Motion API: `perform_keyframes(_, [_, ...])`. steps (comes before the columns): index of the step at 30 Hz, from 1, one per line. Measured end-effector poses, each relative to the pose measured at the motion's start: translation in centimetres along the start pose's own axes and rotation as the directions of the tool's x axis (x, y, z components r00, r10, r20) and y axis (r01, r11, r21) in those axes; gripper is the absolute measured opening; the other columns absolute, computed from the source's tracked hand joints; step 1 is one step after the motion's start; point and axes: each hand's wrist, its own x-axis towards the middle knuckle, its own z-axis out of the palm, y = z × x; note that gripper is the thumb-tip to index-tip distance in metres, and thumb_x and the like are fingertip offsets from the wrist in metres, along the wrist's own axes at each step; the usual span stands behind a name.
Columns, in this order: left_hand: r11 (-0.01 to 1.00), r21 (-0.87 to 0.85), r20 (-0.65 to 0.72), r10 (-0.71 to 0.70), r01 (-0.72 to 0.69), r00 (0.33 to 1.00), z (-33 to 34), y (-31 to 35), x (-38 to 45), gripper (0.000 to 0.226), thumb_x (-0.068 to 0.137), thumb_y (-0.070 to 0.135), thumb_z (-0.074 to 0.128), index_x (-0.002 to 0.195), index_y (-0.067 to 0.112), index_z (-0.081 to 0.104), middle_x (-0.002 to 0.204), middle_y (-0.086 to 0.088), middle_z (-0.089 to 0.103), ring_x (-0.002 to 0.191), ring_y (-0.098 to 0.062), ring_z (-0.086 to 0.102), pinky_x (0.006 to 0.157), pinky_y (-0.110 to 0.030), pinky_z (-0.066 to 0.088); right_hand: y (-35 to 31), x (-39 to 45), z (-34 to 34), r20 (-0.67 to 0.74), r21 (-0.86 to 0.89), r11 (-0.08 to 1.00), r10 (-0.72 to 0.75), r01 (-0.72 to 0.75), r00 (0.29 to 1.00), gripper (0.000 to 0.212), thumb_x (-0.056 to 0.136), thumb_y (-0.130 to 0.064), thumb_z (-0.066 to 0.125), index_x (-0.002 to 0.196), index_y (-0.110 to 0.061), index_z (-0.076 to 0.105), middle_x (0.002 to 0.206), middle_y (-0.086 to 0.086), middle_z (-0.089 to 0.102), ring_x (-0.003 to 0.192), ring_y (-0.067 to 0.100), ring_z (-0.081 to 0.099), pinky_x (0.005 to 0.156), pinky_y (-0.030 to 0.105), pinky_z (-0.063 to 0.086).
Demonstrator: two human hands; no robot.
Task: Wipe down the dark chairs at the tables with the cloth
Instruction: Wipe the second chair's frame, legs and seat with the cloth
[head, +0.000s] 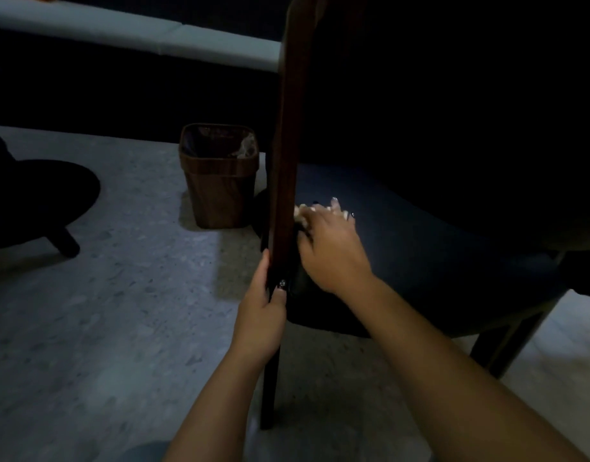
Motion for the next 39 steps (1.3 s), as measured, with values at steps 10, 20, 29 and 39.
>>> perform_keyframes(10, [0.958,-0.109,-0.218,-0.282,0.263,0.934,1.2,0.4,-0.4,0.037,0.097,0.018,0.051,0.134,0.020,0.054,0.122,0.000,0.064,0.108,-0.014,0.060,0.098,-0.037,0.049,1.0,-9.5,1.1,-0.116,-0.141,0.945,-0.313,0.296,0.943,0.054,0.082,-0.002,0.062,0.134,0.000,0.049,0.138,0.017,0.051,0.135,0.037,0.038,0.112,0.051,0.025])
perform_keyframes(20, [0.640,-0.567,-0.104,-0.681,0.519,0.725,-0.3,0.5,-1.1,0.030,0.100,0.030,0.037,0.095,0.011,0.060,0.090,-0.005,0.066,0.084,-0.019,0.062,0.074,-0.034,0.045,3.7,-10.5,3.9,0.224,-0.573,0.350,-0.804,0.742,0.552,0.041,0.093,-0.018,0.054,0.133,-0.009,0.054,0.143,0.010,0.048,0.140,0.031,0.031,0.117,0.049,0.019])
perform_keyframes(29, [0.623,-0.414,0.012,-0.726,0.664,0.688,-0.3,-0.2,-0.7,0.035,0.099,0.039,0.039,0.097,0.012,0.061,0.104,-0.009,0.064,0.104,-0.025,0.058,0.090,-0.042,0.040,8.1,-10.5,0.1,0.459,-0.593,0.103,-0.771,0.798,0.441,0.044,0.089,-0.020,0.053,0.131,-0.007,0.056,0.142,0.009,0.049,0.139,0.024,0.034,0.117,0.042,0.012])
perform_keyframes(39, [0.603,-0.698,-0.038,-0.569,0.386,0.821,4.5,-0.8,-1.1,0.049,0.095,0.054,0.039,0.097,0.017,0.071,0.077,-0.001,0.074,0.068,-0.015,0.071,0.058,-0.022,0.052,6.5,-11.3,0.7,0.020,-0.358,0.543,-0.809,0.760,0.587,0.028,0.097,-0.003,0.048,0.120,-0.001,0.064,0.130,0.015,0.059,0.131,0.037,0.044,0.109,0.050,0.035])
